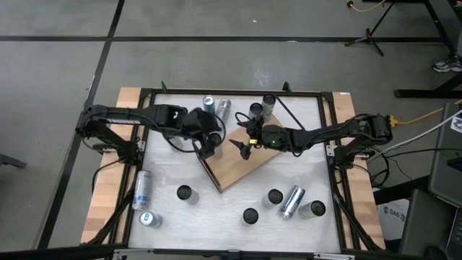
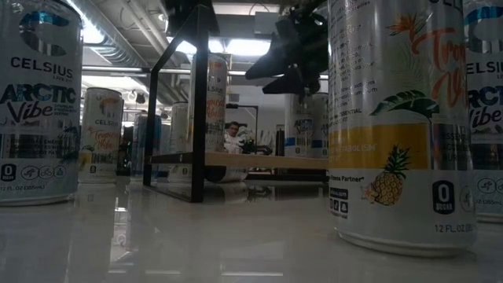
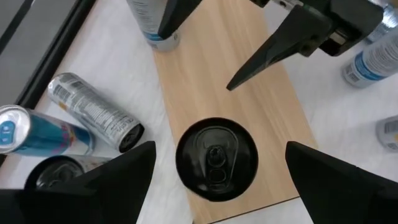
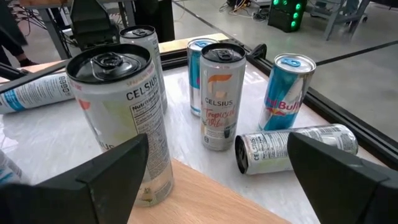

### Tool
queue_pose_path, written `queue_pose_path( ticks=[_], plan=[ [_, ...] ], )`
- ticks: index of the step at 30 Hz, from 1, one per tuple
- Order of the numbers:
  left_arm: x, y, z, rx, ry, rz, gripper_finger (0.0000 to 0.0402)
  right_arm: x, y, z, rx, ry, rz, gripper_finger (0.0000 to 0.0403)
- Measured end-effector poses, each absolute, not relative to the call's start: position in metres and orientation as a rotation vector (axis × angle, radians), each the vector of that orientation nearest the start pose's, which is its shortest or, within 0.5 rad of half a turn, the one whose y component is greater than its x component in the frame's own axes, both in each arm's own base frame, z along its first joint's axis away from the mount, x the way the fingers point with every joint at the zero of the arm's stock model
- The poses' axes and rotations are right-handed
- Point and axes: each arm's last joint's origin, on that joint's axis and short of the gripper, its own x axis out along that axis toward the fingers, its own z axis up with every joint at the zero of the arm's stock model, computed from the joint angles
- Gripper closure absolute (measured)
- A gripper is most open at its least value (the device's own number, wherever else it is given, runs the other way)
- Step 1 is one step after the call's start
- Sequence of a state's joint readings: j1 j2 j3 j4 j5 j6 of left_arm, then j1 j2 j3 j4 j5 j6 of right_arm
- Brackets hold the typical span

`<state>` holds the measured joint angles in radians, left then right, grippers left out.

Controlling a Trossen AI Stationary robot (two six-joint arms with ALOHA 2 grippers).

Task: Place canned beverage on shelf
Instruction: Put the white yellow soda can on the shelf

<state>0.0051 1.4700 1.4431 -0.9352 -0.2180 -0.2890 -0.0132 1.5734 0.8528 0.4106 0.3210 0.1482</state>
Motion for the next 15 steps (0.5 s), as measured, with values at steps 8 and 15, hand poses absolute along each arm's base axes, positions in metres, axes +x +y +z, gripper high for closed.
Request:
queue_pose_path(
  ticks=[8,15],
  plan=[
    [0.295,0.008,0.327,-0.156,0.953,0.347,0.0049,0.335,-0.014,0.222,0.098,0.282,-0.353,0.0027],
    [0.296,0.008,0.317,-0.151,0.957,0.354,0.0049,0.335,-0.014,0.222,0.098,0.282,-0.353,0.0027]
  ],
)
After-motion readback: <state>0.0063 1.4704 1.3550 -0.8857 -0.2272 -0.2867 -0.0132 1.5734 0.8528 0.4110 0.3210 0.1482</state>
